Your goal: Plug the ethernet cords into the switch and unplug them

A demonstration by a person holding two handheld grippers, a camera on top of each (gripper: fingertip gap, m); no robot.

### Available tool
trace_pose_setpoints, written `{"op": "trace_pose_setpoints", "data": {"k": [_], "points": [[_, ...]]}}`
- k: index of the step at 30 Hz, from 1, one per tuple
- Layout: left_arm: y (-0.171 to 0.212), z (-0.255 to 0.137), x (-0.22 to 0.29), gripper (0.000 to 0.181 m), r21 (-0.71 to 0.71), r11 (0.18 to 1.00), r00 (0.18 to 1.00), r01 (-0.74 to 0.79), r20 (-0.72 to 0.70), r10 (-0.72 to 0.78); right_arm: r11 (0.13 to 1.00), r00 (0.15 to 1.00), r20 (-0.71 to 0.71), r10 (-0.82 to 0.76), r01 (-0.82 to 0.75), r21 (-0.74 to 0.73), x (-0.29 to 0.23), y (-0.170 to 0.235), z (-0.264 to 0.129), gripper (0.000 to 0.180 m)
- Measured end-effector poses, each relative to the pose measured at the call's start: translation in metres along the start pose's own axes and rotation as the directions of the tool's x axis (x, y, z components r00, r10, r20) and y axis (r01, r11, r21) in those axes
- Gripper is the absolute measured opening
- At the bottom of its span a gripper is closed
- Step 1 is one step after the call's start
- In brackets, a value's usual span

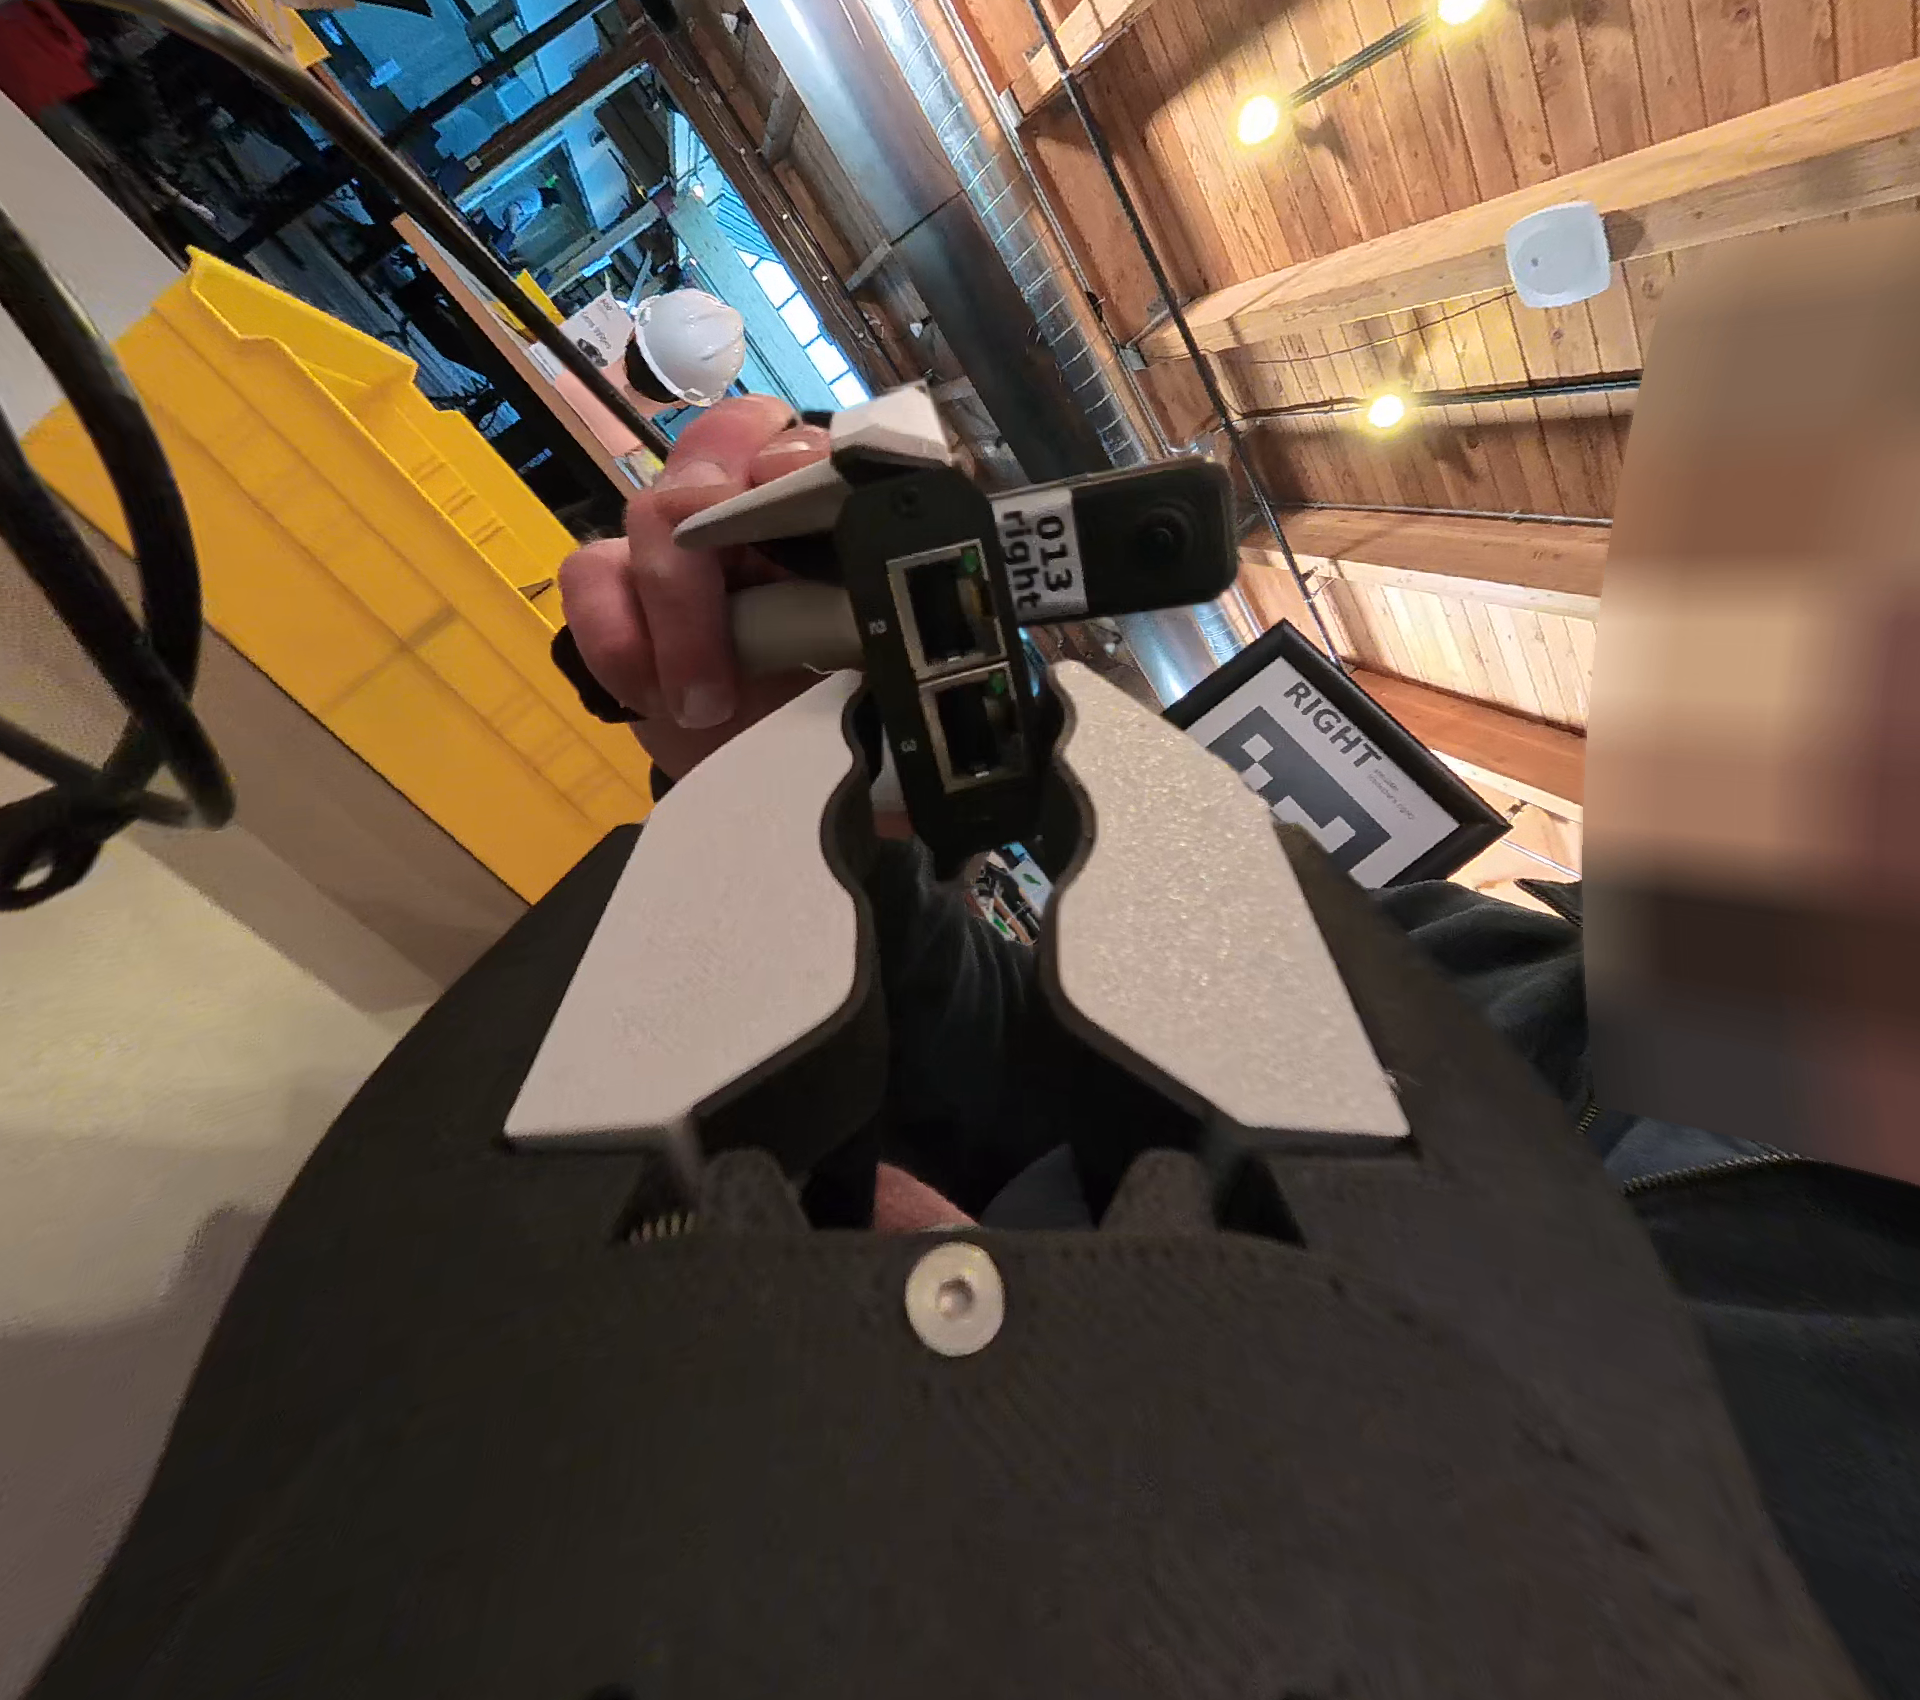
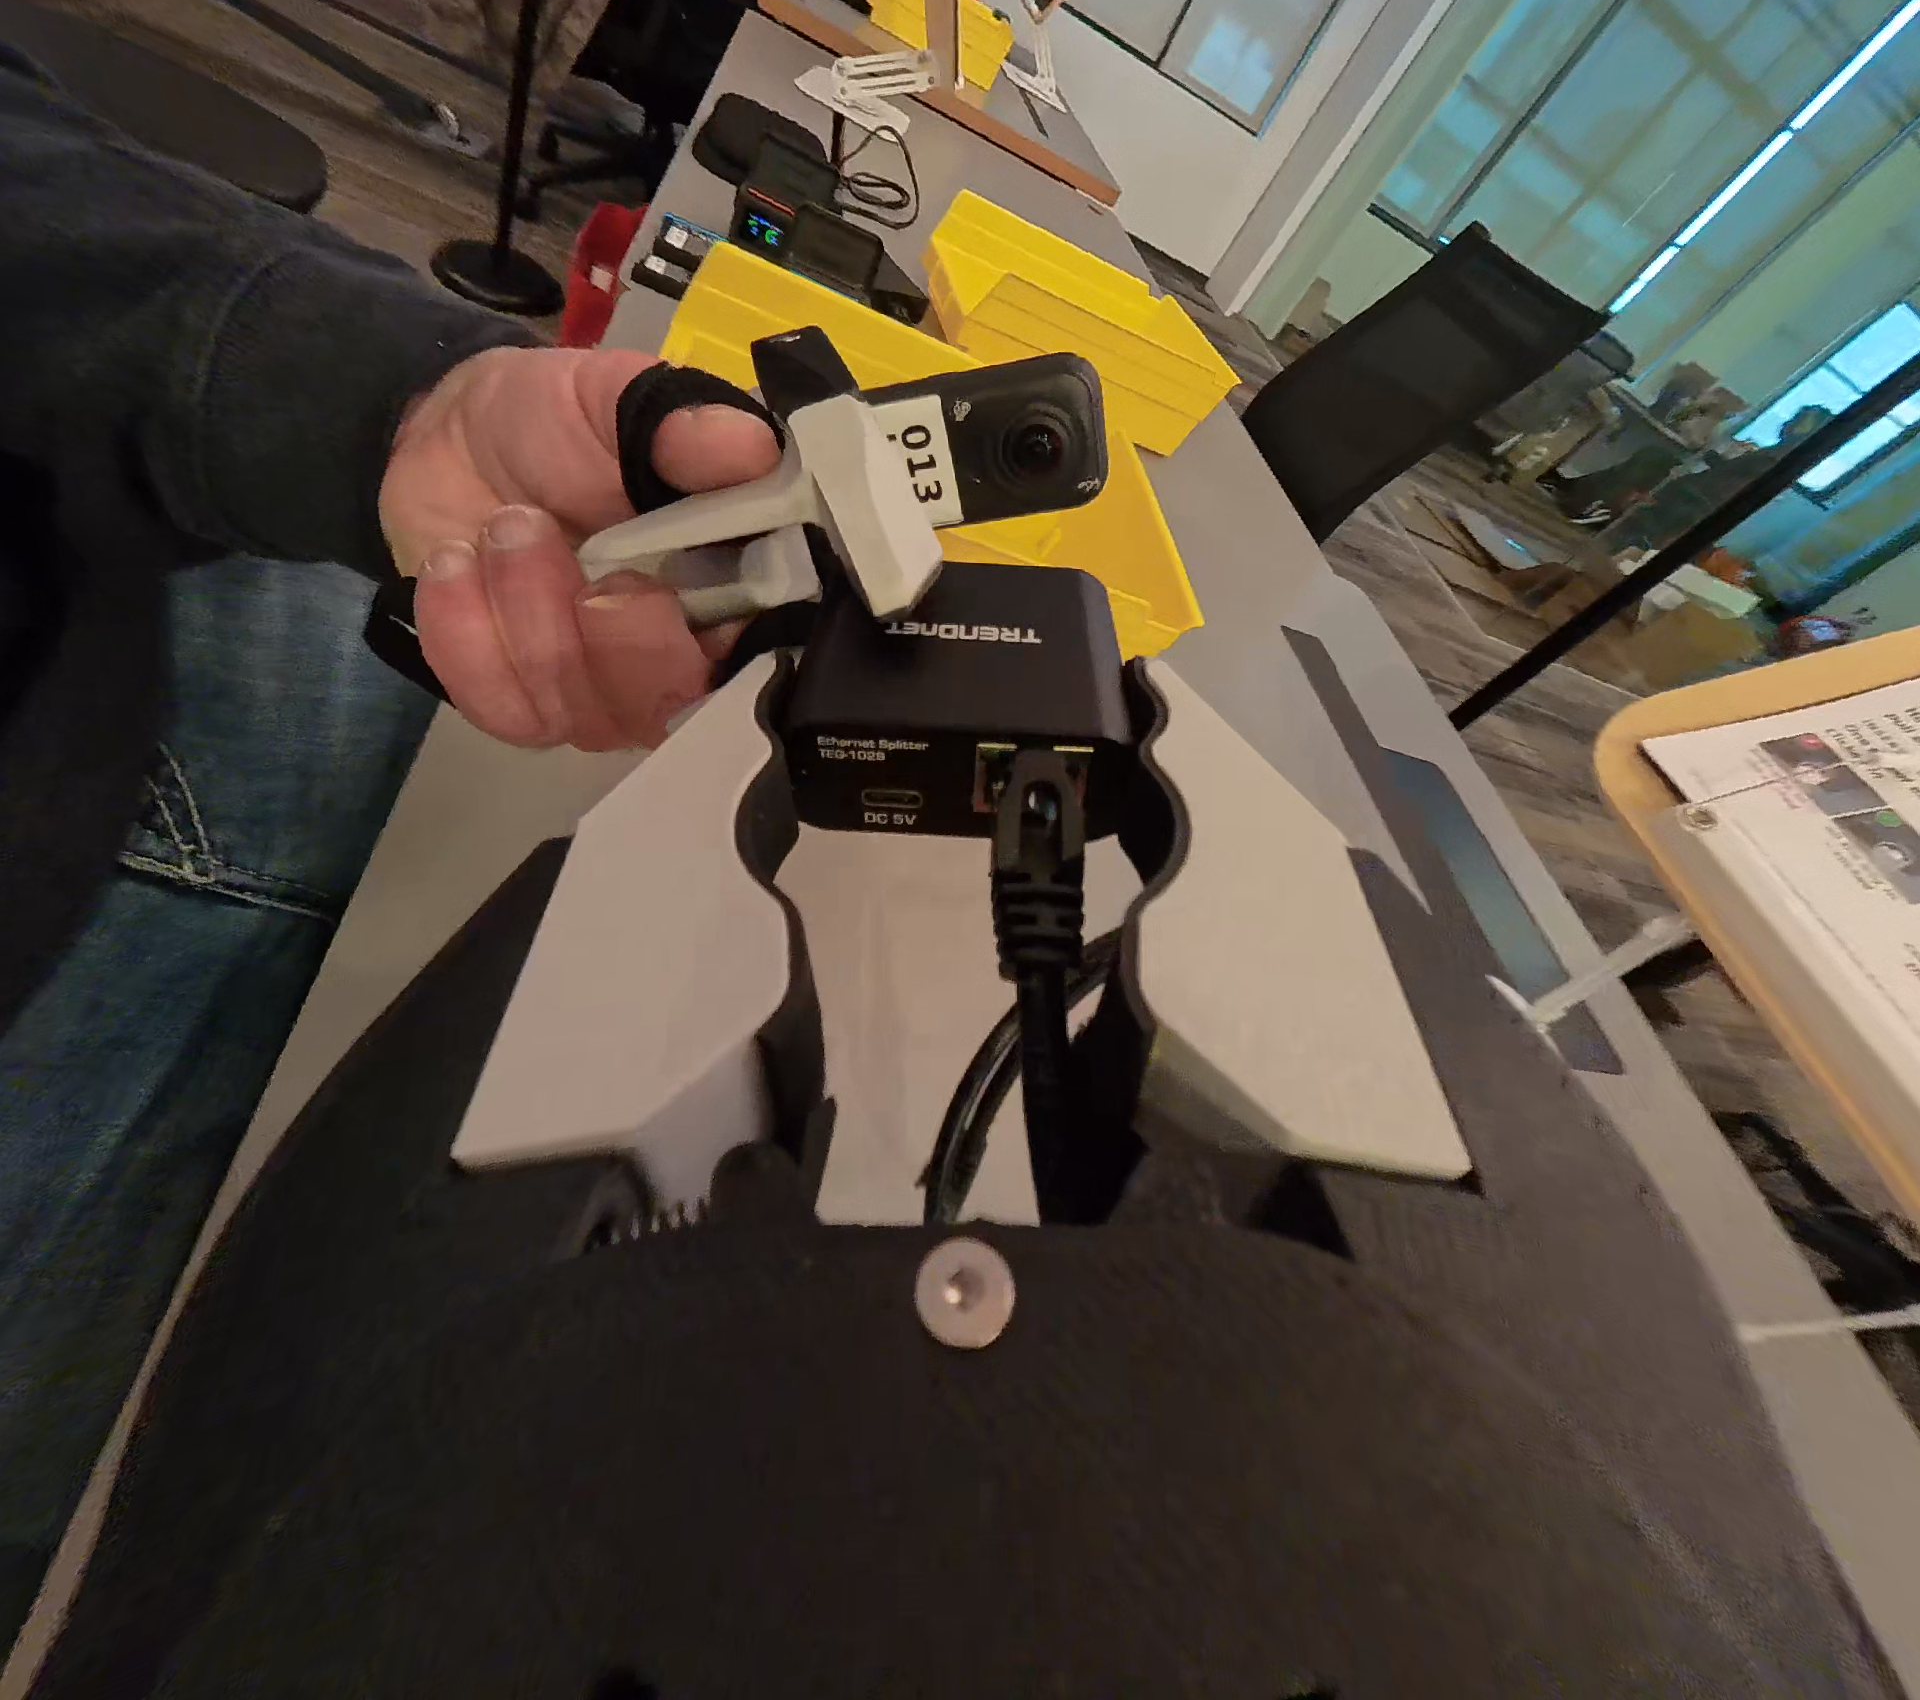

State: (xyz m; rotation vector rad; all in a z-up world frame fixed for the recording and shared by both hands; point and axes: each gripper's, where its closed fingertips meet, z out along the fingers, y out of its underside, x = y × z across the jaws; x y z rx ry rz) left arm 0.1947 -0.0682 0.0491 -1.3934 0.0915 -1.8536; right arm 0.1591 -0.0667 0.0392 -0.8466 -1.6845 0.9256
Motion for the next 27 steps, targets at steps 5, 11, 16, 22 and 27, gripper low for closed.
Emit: {"op": "trace_pose_setpoints", "data": {"k": [5, 11, 16, 22, 27], "points": [[-0.008, 0.0, 0.006, 0.051, 0.004, 0.996, 0.993, -0.093, 0.074, 0.092, 0.962, 0.977, 0.081, 0.198, -0.21, 0.177, 0.009, -0.015, -0.016, 0.061], [-0.013, -0.005, 0.019, 0.048, -0.092, 0.937, 0.909, -0.336, 0.228, 0.348, 0.737, 0.878, 0.289, 0.383, -0.479, 0.478, 0.03, -0.038, -0.064, 0.061], [-0.024, -0.019, 0.013, 0.038, -0.324, 0.771, 0.656, -0.549, 0.404, 0.637, 0.713, 0.87, 0.307, 0.386, -0.492, 0.5, 0.031, -0.041, -0.073, 0.061], [-0.091, -0.084, 0.054, 0.031, -0.611, 0.477, 0.152, -0.631, 0.506, 0.849, 0.792, 0.883, 0.273, 0.383, -0.466, 0.395, 0.021, -0.03, -0.052, 0.061], [-0.138, -0.159, 0.087, 0.034, -0.809, 0.383, -0.134, -0.446, 0.484, 0.865, 0.833, 0.888, 0.273, 0.37, -0.447, 0.326, 0.01, -0.023, -0.034, 0.061]]}}
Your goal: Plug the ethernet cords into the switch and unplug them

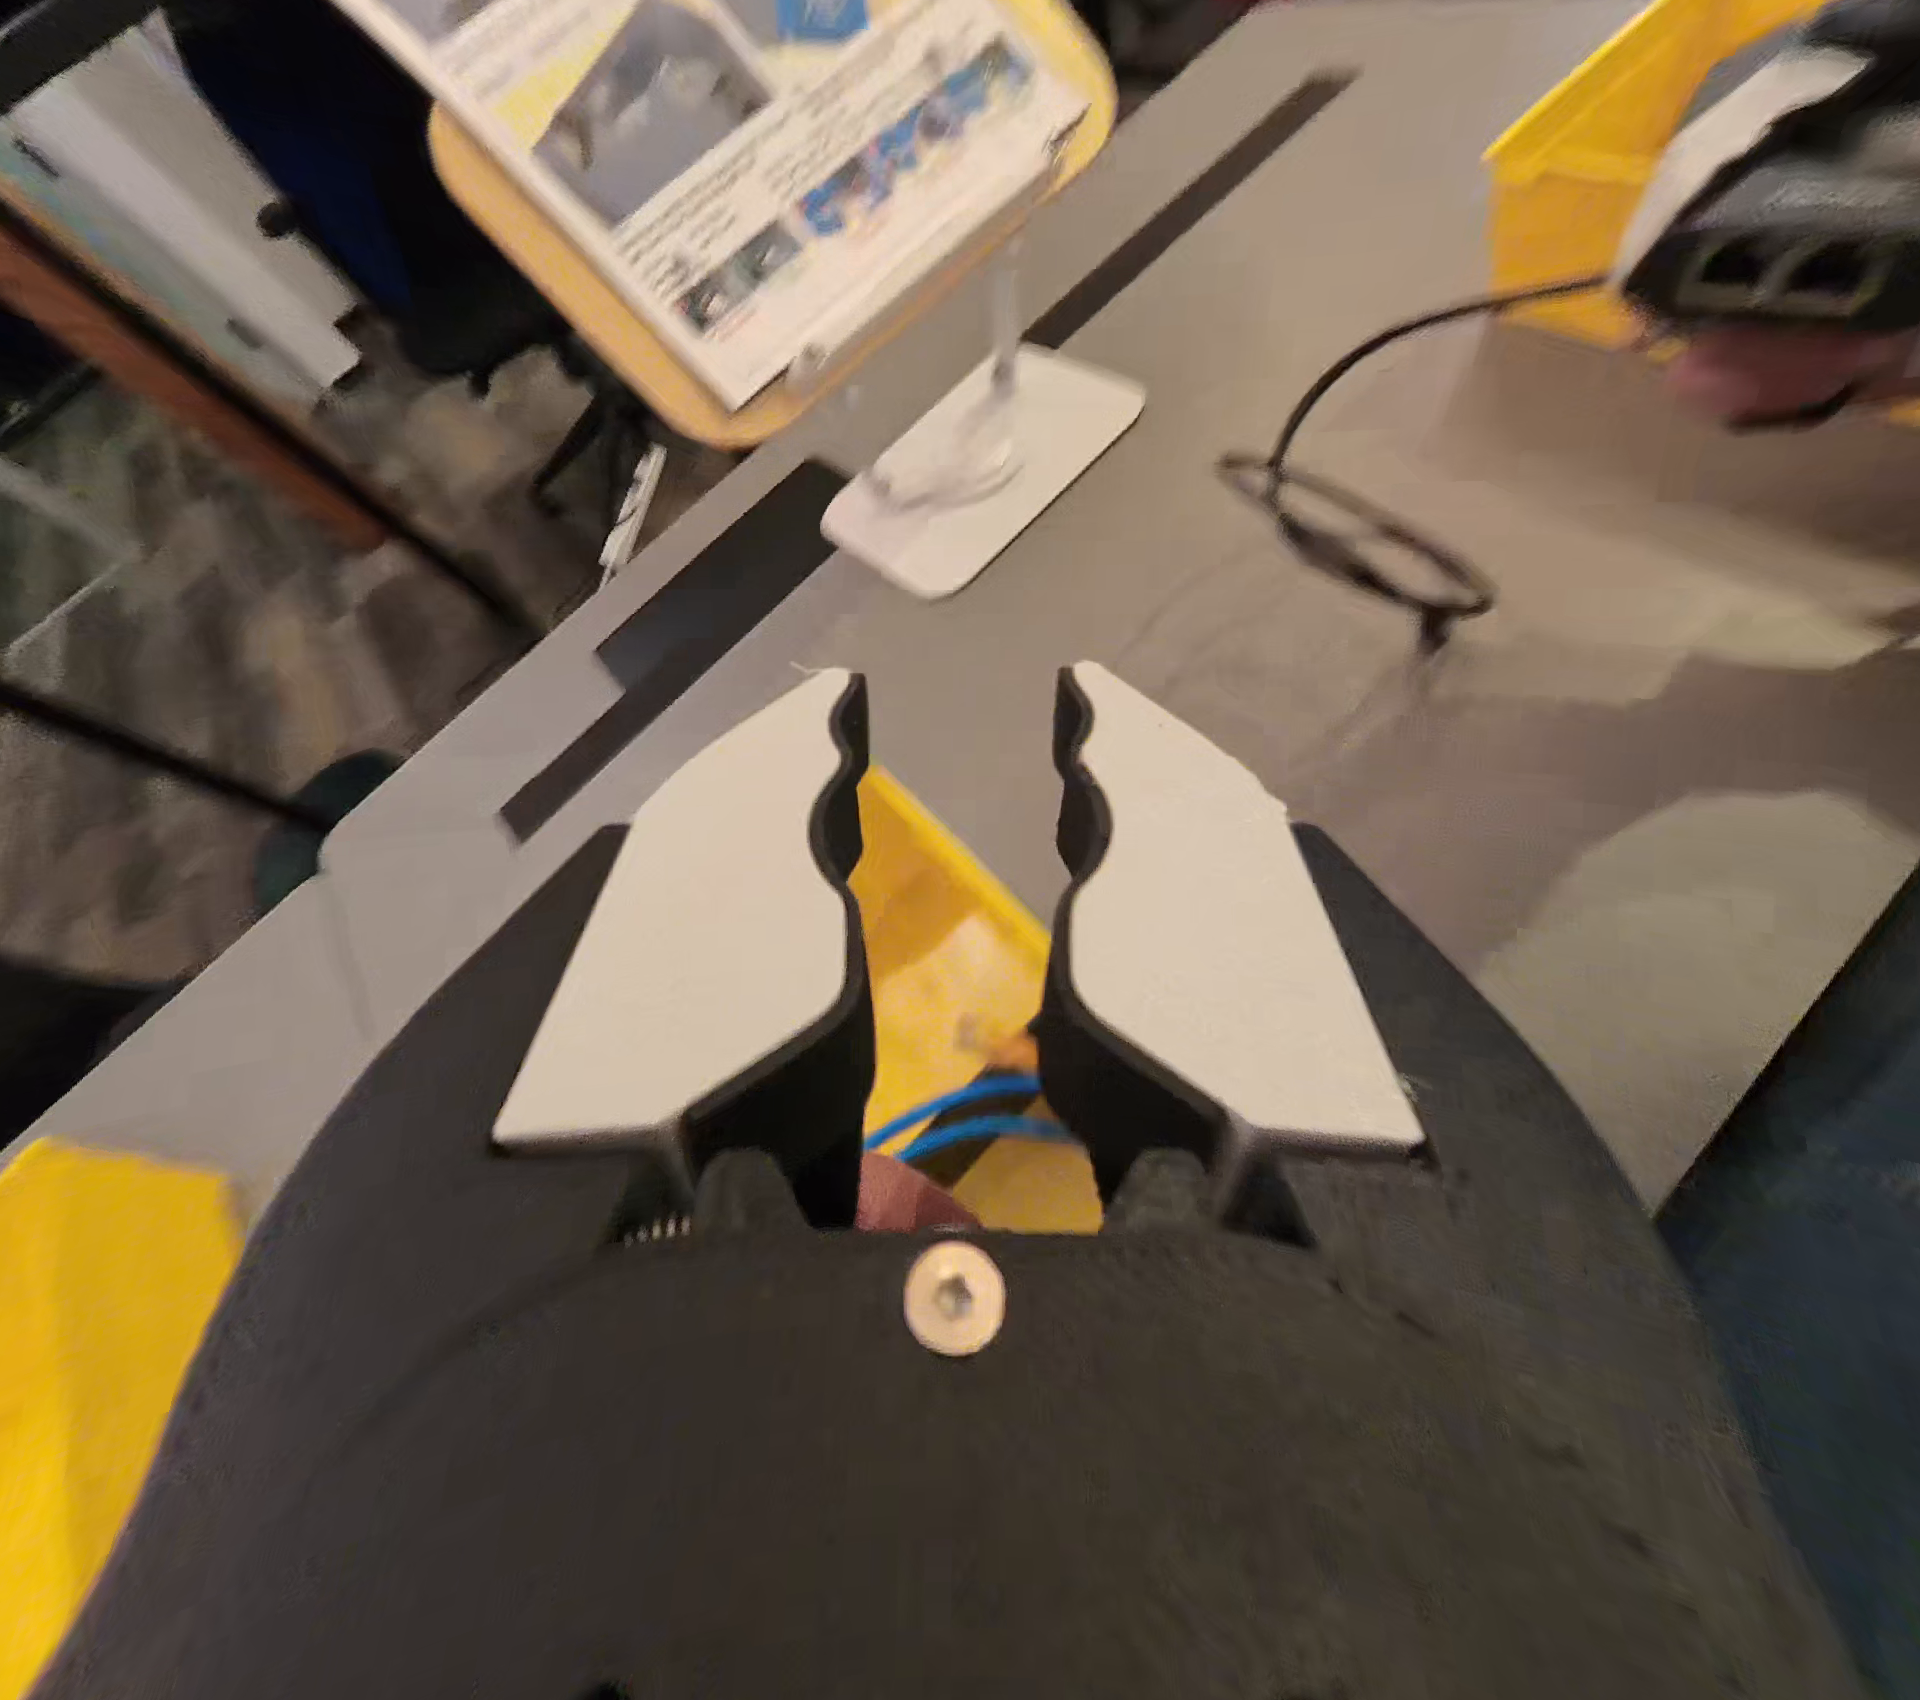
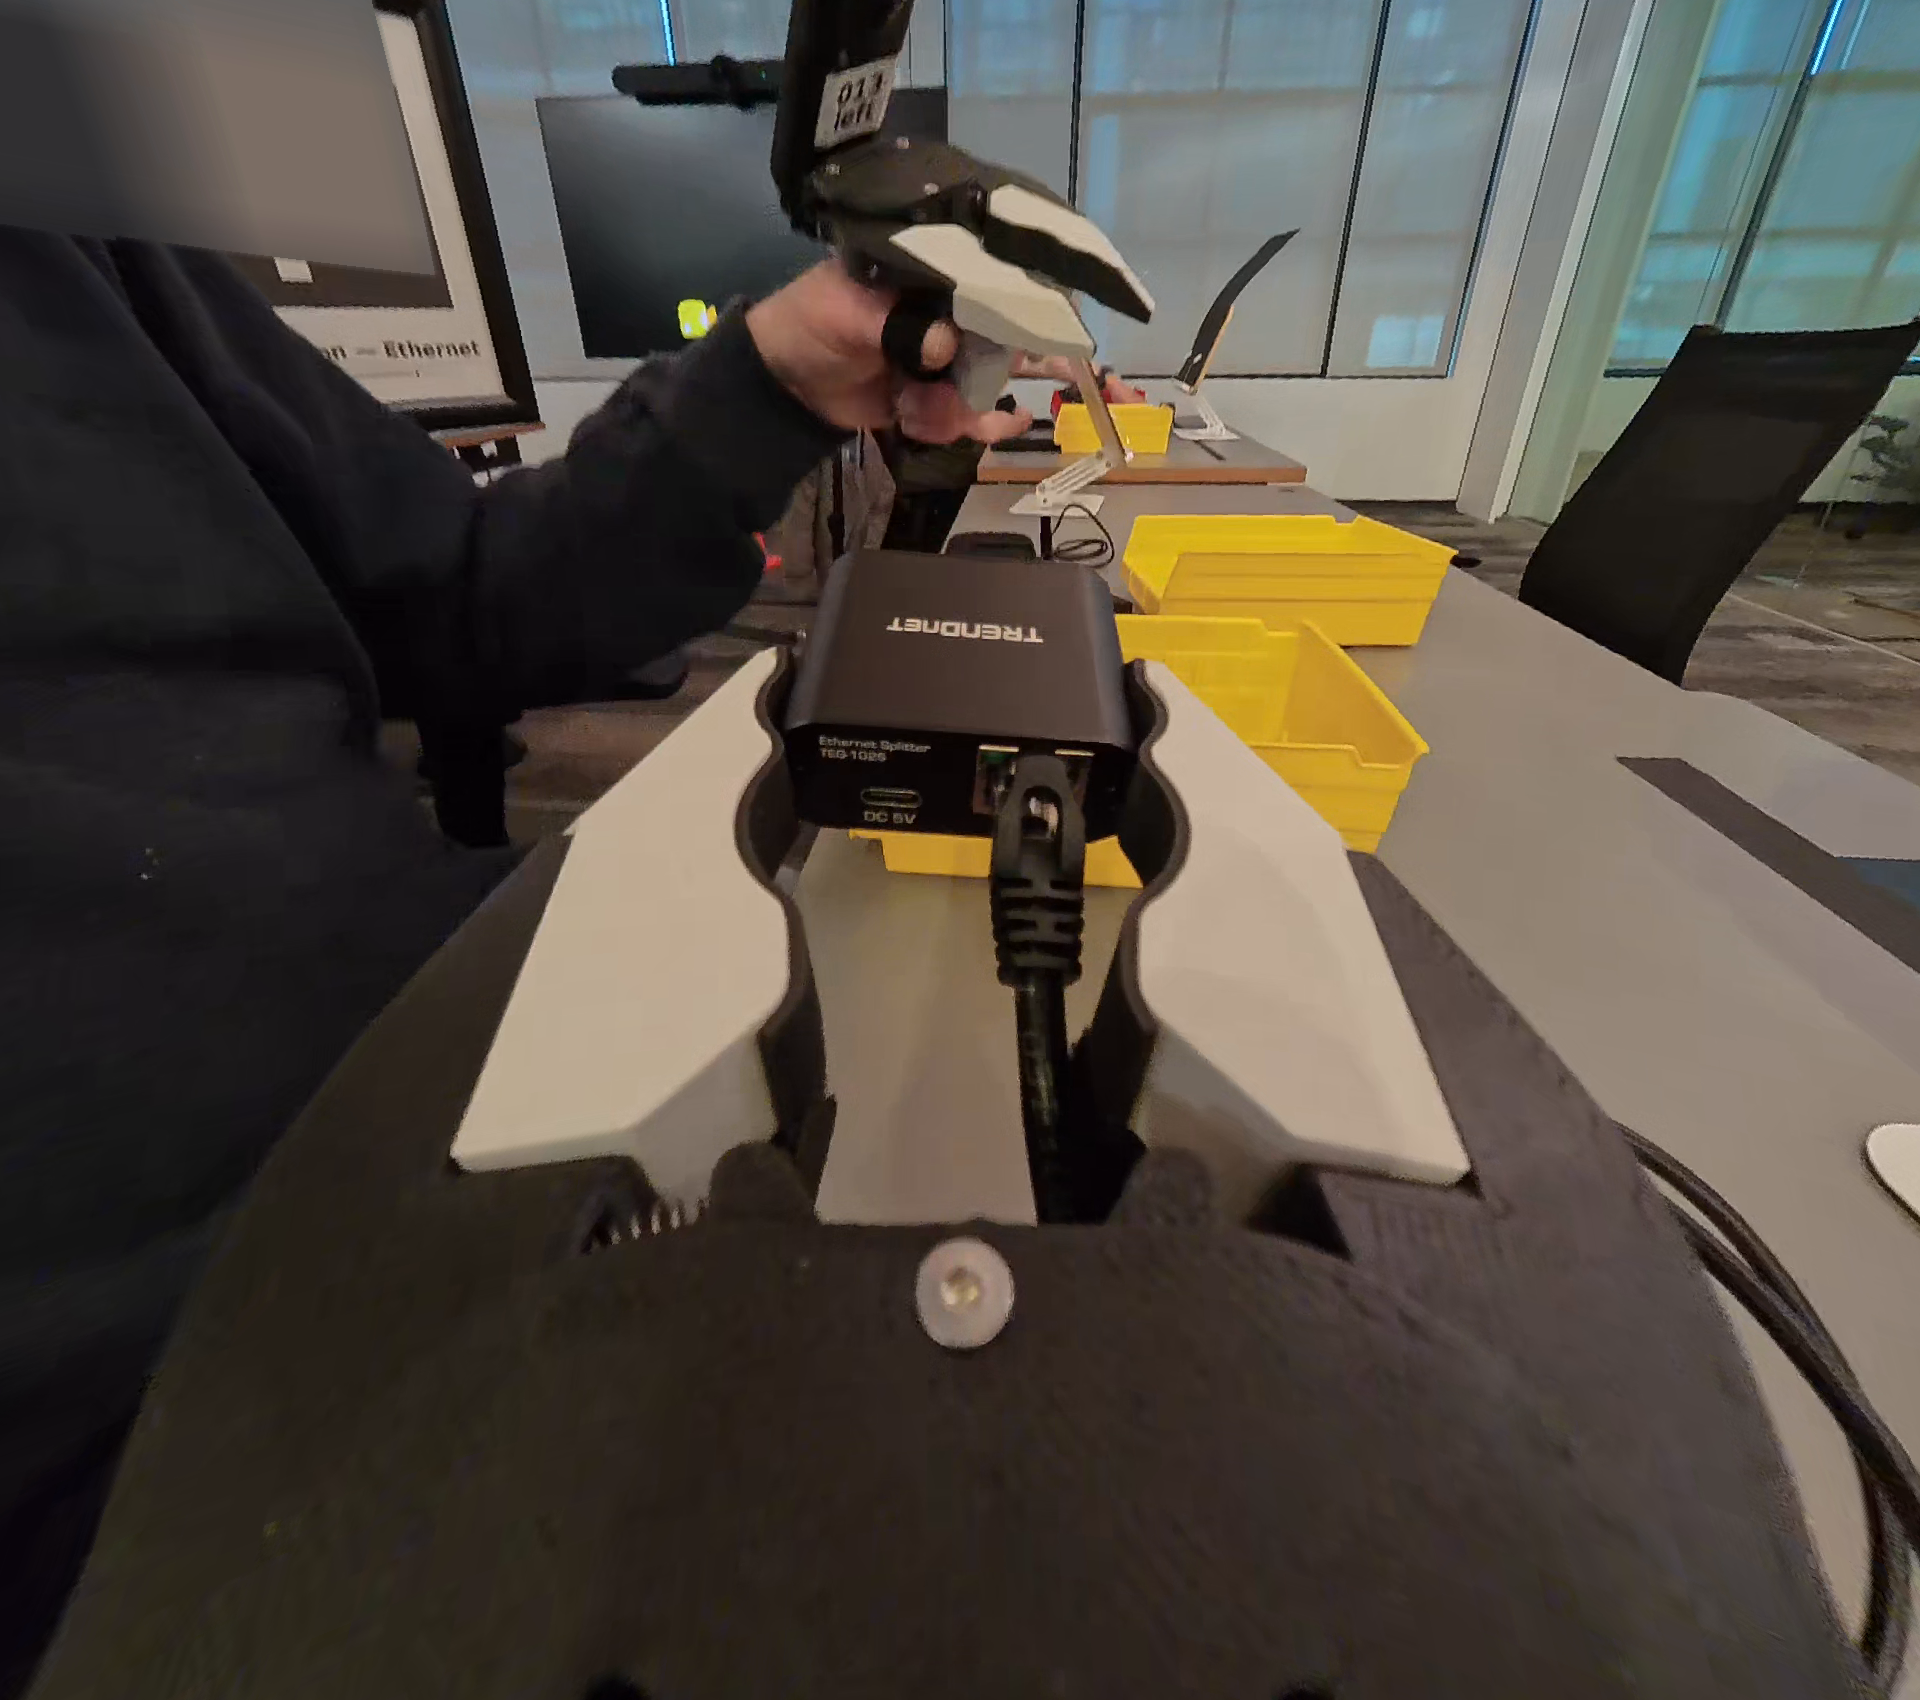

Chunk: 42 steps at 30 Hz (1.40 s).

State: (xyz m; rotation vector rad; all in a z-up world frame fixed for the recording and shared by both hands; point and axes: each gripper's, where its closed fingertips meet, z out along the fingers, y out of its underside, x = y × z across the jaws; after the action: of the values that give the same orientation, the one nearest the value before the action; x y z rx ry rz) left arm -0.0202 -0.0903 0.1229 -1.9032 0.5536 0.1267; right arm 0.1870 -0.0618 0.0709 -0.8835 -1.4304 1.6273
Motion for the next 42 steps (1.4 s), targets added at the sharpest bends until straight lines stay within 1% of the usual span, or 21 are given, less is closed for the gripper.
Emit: {"op": "trace_pose_setpoints", "data": {"k": [2, 4, 5, 6, 7, 9, 11, 13, 16, 17, 19, 20, 22, 25, 32, 36, 38, 42], "points": [[0.03, -0.006, -0.018, 0.035, -0.136, 0.987, 0.996, -0.085, 0.02, 0.088, 1.0, 1.0, 0.002, -0.009, 0.009, -0.026, -0.001, 0.004, 0.004, 0.061], [0.076, -0.007, -0.037, 0.037, -0.303, 0.941, 0.985, -0.149, 0.038, 0.168, 0.999, 1.0, 0.003, -0.014, 0.014, -0.044, -0.001, 0.007, 0.007, 0.061], [0.102, -0.005, -0.04, 0.037, -0.387, 0.908, 0.983, -0.162, 0.016, 0.183, 0.999, 1.0, 0.002, -0.015, 0.015, -0.052, 0.0, 0.008, 0.008, 0.061], [0.125, -0.002, -0.042, 0.037, -0.437, 0.88, 0.979, -0.185, -0.004, 0.203, 0.998, 1.0, 0.004, -0.015, 0.015, -0.056, 0.001, 0.009, 0.009, 0.061], [0.145, 0.003, -0.044, 0.037, -0.462, 0.865, 0.976, -0.198, -0.014, 0.216, 0.998, 1.0, 0.004, -0.015, 0.015, -0.06, 0.002, 0.01, 0.011, 0.061], [0.185, 0.009, -0.043, 0.04, -0.548, 0.807, 0.972, -0.218, -0.046, 0.231, 0.997, 1.0, 0.001, -0.014, 0.014, -0.072, 0.004, 0.013, 0.013, 0.061], [0.211, 0.017, -0.041, 0.041, -0.59, 0.775, 0.97, -0.227, -0.063, 0.236, 0.997, 1.0, 0.003, -0.013, 0.013, -0.082, 0.006, 0.016, 0.016, 0.061], [0.227, 0.027, -0.031, 0.043, -0.602, 0.766, 0.972, -0.225, -0.089, 0.216, 0.996, 1.0, 0.007, -0.011, 0.012, -0.09, 0.007, 0.018, 0.019, 0.061], [0.246, 0.033, -0.033, 0.048, -0.65, 0.712, 0.958, -0.265, -0.093, 0.272, 0.994, 1.0, 0.009, -0.012, 0.013, -0.107, 0.008, 0.021, 0.024, 0.061], [0.25, 0.035, -0.033, 0.04, -0.653, 0.707, 0.955, -0.271, -0.092, 0.281, 0.994, 1.0, 0.009, -0.013, 0.014, -0.111, 0.008, 0.023, 0.024, 0.061], [0.247, 0.037, -0.042, 0.024, -0.633, 0.728, 0.95, -0.263, -0.038, 0.311, 0.993, 1.0, 0.006, -0.012, 0.013, -0.119, 0.009, 0.025, 0.024, 0.061], [0.247, 0.036, -0.041, 0.016, -0.625, 0.74, 0.957, -0.25, -0.044, 0.286, 0.993, 1.0, 0.003, -0.011, 0.011, -0.121, 0.009, 0.026, 0.024, 0.061], [0.245, 0.034, -0.043, 0.013, -0.607, 0.756, 0.957, -0.246, -0.028, 0.288, 0.993, 1.0, -0.002, -0.008, 0.008, -0.119, 0.011, 0.026, 0.022, 0.061], [0.245, 0.029, -0.047, 0.008, -0.601, 0.749, 0.937, -0.279, 0.003, 0.35, 0.994, 1.0, -0.004, -0.005, 0.005, -0.11, 0.012, 0.025, 0.021, 0.061], [0.208, -0.009, -0.068, 0.006, -0.52, 0.825, 0.93, -0.221, 0.142, 0.339, 0.994, 1.0, -0.003, -0.013, 0.013, -0.113, 0.011, 0.024, 0.021, 0.061], [0.185, -0.033, -0.081, 0.006, -0.488, 0.853, 0.92, -0.183, 0.221, 0.324, 0.994, 1.0, -0.007, -0.019, 0.018, -0.108, 0.01, 0.021, 0.02, 0.061], [0.176, -0.043, -0.084, 0.006, -0.483, 0.861, 0.92, -0.158, 0.245, 0.306, 0.994, 1.0, -0.011, -0.024, 0.022, -0.106, 0.01, 0.019, 0.02, 0.061], [0.141, -0.057, -0.085, 0.005, -0.425, 0.901, 0.92, -0.092, 0.309, 0.239, 0.995, 0.999, -0.031, -0.03, 0.027, -0.098, 0.012, 0.014, 0.018, 0.061]]}}
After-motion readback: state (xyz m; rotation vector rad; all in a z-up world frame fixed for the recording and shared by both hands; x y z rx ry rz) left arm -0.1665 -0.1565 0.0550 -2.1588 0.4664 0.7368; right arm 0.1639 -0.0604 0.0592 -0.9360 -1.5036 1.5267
